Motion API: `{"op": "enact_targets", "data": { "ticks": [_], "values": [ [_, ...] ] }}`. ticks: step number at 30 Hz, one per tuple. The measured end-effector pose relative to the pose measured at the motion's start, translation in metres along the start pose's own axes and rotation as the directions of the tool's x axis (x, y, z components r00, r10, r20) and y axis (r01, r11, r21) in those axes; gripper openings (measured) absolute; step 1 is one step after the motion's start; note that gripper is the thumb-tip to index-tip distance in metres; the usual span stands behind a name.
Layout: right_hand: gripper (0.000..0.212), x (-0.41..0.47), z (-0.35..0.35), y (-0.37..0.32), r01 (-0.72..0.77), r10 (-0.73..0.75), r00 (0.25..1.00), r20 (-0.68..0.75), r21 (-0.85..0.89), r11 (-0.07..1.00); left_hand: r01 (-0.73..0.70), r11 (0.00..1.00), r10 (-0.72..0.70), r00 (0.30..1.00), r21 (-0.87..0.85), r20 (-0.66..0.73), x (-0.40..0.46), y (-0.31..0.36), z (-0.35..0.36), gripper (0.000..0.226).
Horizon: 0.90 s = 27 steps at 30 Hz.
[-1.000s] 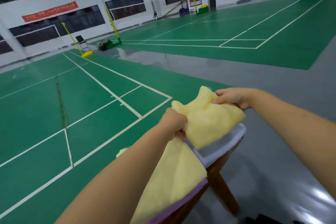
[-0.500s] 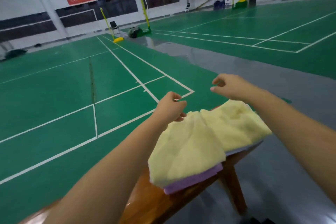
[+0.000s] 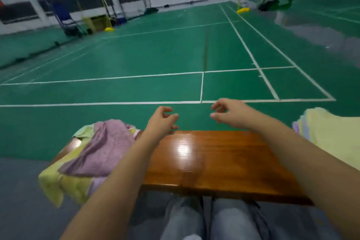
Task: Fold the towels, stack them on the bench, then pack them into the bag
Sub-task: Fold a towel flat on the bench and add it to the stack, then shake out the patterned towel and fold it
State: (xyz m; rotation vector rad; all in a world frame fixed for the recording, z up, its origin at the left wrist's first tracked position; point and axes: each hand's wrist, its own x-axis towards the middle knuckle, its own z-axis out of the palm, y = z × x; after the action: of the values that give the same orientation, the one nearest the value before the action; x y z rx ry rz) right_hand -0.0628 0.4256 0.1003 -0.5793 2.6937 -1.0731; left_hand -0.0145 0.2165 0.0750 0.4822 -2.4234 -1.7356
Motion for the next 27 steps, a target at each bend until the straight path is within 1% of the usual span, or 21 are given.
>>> {"op": "enact_targets", "data": {
  "ticks": [4,6,8,10,11,14,16,19,21,22,24,25,26,27],
  "values": [
    [0.02,0.035,0.103,-0.024,-0.051,0.039,0.981,0.189,0.059,0.997,0.114,0.992,-0.106,0.984,0.052,-0.14,-0.005,-0.071,-0.086,0.019],
    [0.023,0.048,0.147,-0.033,-0.085,0.066,0.966,0.248,0.067,0.994,0.146,0.968,-0.102,0.972,0.203,-0.213,-0.005,-0.107,-0.118,0.022],
    [0.03,0.059,0.191,-0.047,-0.137,0.108,0.951,0.289,0.084,0.987,0.184,0.917,-0.093,0.962,0.353,-0.258,-0.003,-0.138,-0.146,0.029],
    [0.034,0.066,0.228,-0.062,-0.204,0.165,0.931,0.325,0.088,0.975,0.206,0.872,-0.098,0.962,0.444,-0.255,0.001,-0.166,-0.164,0.035],
    [0.032,0.068,0.243,-0.068,-0.235,0.194,0.921,0.337,0.086,0.968,0.206,0.844,-0.1,0.967,0.495,-0.233,0.001,-0.177,-0.168,0.037],
    [0.015,0.074,0.282,-0.083,-0.322,0.268,0.889,0.371,0.091,0.942,0.164,0.779,-0.099,0.985,0.605,-0.14,0.007,-0.205,-0.176,0.038],
    [0.015,0.074,0.296,-0.087,-0.342,0.291,0.892,0.346,0.098,0.934,0.142,0.762,-0.097,0.99,0.632,-0.105,0.007,-0.214,-0.174,0.036],
    [0.018,0.075,0.303,-0.093,-0.336,0.307,0.929,0.208,0.12,0.934,0.114,0.75,-0.078,0.993,0.652,-0.084,0.008,-0.222,-0.174,0.041],
    [0.015,0.077,0.297,-0.103,-0.319,0.296,0.944,0.146,0.179,0.931,0.048,0.776,-0.023,0.999,0.629,-0.047,0.006,-0.222,-0.176,0.05],
    [0.013,0.079,0.292,-0.11,-0.304,0.283,0.951,0.123,0.215,0.928,-0.007,0.784,0.02,1.0,0.621,-0.014,0.004,-0.22,-0.177,0.057],
    [0.017,0.081,0.283,-0.129,-0.241,0.229,0.971,0.074,0.302,0.922,-0.101,0.793,0.098,0.994,0.6,0.038,0.001,-0.214,-0.178,0.067],
    [0.02,0.082,0.279,-0.139,-0.206,0.197,0.979,0.06,0.345,0.916,-0.127,0.818,0.125,0.991,0.562,0.043,0.0,-0.208,-0.177,0.068],
    [0.022,0.082,0.275,-0.149,-0.178,0.17,0.984,0.057,0.394,0.901,-0.152,0.851,0.162,0.987,0.502,0.024,-0.001,-0.202,-0.176,0.063],
    [0.022,0.081,0.272,-0.159,-0.164,0.149,0.986,0.07,0.462,0.872,-0.173,0.882,0.2,0.98,0.438,-0.016,-0.003,-0.195,-0.178,0.053]
  ]
}}
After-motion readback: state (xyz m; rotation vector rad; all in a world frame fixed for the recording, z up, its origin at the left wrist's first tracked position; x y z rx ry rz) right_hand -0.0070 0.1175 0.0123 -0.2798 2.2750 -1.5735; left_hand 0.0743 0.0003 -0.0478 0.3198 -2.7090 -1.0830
